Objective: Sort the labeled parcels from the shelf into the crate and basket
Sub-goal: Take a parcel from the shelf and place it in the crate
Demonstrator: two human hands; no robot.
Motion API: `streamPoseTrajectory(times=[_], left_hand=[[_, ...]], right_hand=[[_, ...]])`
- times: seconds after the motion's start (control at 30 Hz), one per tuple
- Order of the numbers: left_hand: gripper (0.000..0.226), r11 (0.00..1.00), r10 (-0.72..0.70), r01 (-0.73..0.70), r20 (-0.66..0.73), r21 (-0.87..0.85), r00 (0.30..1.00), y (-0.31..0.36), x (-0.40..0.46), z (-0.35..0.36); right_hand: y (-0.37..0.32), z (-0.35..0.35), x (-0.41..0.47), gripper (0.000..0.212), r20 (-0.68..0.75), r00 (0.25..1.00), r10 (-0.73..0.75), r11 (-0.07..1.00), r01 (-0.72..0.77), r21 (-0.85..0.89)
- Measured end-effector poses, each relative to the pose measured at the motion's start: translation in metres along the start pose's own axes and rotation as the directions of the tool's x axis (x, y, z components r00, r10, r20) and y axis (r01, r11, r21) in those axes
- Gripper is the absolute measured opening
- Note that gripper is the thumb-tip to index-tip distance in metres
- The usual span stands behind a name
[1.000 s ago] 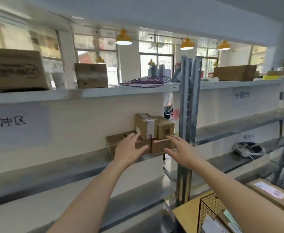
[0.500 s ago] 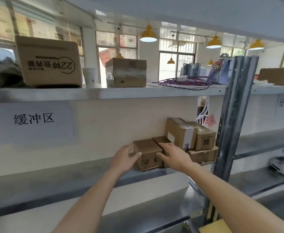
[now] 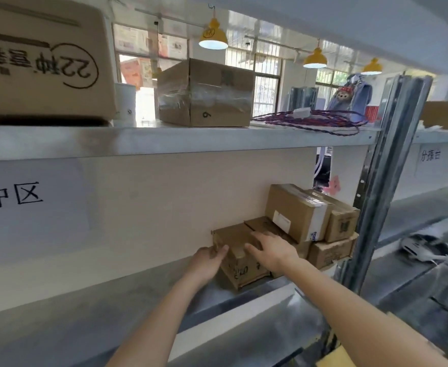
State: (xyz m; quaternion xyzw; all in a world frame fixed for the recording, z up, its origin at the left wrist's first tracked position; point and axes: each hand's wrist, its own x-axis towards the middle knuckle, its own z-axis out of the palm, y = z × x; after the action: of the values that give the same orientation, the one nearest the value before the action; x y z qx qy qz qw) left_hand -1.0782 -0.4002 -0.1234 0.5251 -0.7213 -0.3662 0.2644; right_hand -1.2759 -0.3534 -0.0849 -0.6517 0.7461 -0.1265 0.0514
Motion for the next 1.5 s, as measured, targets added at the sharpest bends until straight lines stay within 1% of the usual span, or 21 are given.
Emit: streamPoseTrajectory(times=[0.1,0.23,0.37,0.5,0.6,0.67,0.77,0.83,0.97,1.03,1.07,1.13,1.17,1.2,1.27,1.33,1.4,1.5], left_hand=[[0.052,0.998,-0.002,0.003,0.016,-0.059,1.0,-0.002,0.006,0.006],[0.047,0.986,0.006,-0.007,-0.005,-0.167,1.0,-0.003,0.006,0.013],[0.051,0.95,-0.045,0.032,-0.033,-0.31,0.998,-0.009,0.002,0.012],[0.053,0.934,-0.041,0.037,-0.002,-0.356,0.999,-0.014,-0.002,0.005],[0.065,0.893,-0.035,0.032,0.001,-0.45,0.999,-0.012,-0.011,0.0],[0.07,0.872,-0.03,0.02,-0.014,-0.489,0.999,-0.007,-0.022,-0.004],[0.069,0.842,0.024,-0.045,-0.046,-0.538,0.999,0.005,-0.042,-0.011],[0.068,0.836,0.052,-0.085,-0.075,-0.542,0.996,0.011,-0.054,-0.017],[0.07,0.829,0.073,-0.145,-0.153,-0.54,0.986,0.028,-0.086,-0.022],[0.08,0.804,0.065,-0.161,-0.184,-0.572,0.981,0.038,-0.107,-0.022],[0.091,0.789,0.053,-0.156,-0.187,-0.594,0.981,0.044,-0.12,-0.023],[0.112,0.765,0.027,-0.144,-0.192,-0.628,0.981,0.055,-0.143,-0.024],[0.114,0.759,0.032,-0.152,-0.198,-0.633,0.98,0.06,-0.154,-0.023],[0.108,0.756,0.04,-0.163,-0.203,-0.634,0.978,0.065,-0.167,-0.023],[0.088,0.736,0.057,-0.189,-0.218,-0.65,0.974,0.076,-0.194,-0.02],[0.07,0.711,0.071,-0.216,-0.237,-0.669,0.969,0.086,-0.219,-0.018],[0.055,0.682,0.081,-0.226,-0.235,-0.695,0.969,0.096,-0.241,-0.015],[0.035,0.636,0.083,-0.174,-0.157,-0.752,0.984,0.116,-0.273,-0.009]], right_hand=[[-0.006,0.006,-0.001,0.063,-0.018,1.0,0.014,1.0,-0.014,-0.004],[-0.013,0.01,-0.006,0.062,-0.075,0.996,0.041,0.997,-0.036,0.066],[-0.019,0.011,-0.012,0.059,-0.12,0.992,0.026,0.991,-0.01,0.131],[-0.025,0.016,-0.018,0.061,-0.142,0.989,0.05,0.966,-0.012,0.257],[-0.031,0.016,-0.026,0.061,-0.162,0.986,0.045,0.946,0.011,0.324],[-0.038,0.015,-0.034,0.06,-0.188,0.982,0.015,0.936,0.053,0.349],[-0.045,0.01,-0.048,0.063,-0.23,0.973,0.003,0.919,0.088,0.385],[-0.047,0.004,-0.06,0.065,-0.251,0.968,-0.003,0.906,0.108,0.409],[-0.048,-0.012,-0.092,0.06,-0.267,0.962,-0.052,0.884,0.169,0.436],[-0.049,-0.025,-0.114,0.059,-0.25,0.967,-0.055,0.858,0.174,0.483],[-0.05,-0.032,-0.128,0.06,-0.233,0.971,-0.05,0.837,0.168,0.521],[-0.052,-0.044,-0.155,0.065,-0.204,0.978,-0.045,0.785,0.161,0.598],[-0.053,-0.05,-0.168,0.07,-0.189,0.981,-0.046,0.759,0.158,0.632],[-0.054,-0.055,-0.182,0.077,-0.173,0.984,-0.052,0.731,0.156,0.664],[-0.053,-0.063,-0.206,0.093,-0.145,0.987,-0.071,0.673,0.155,0.723],[-0.05,-0.071,-0.231,0.103,-0.128,0.988,-0.092,0.63,0.157,0.761],[-0.046,-0.077,-0.257,0.102,-0.138,0.984,-0.116,0.574,0.179,0.799],[-0.038,-0.084,-0.292,0.094,-0.162,0.983,-0.082,0.514,0.18,0.839]])
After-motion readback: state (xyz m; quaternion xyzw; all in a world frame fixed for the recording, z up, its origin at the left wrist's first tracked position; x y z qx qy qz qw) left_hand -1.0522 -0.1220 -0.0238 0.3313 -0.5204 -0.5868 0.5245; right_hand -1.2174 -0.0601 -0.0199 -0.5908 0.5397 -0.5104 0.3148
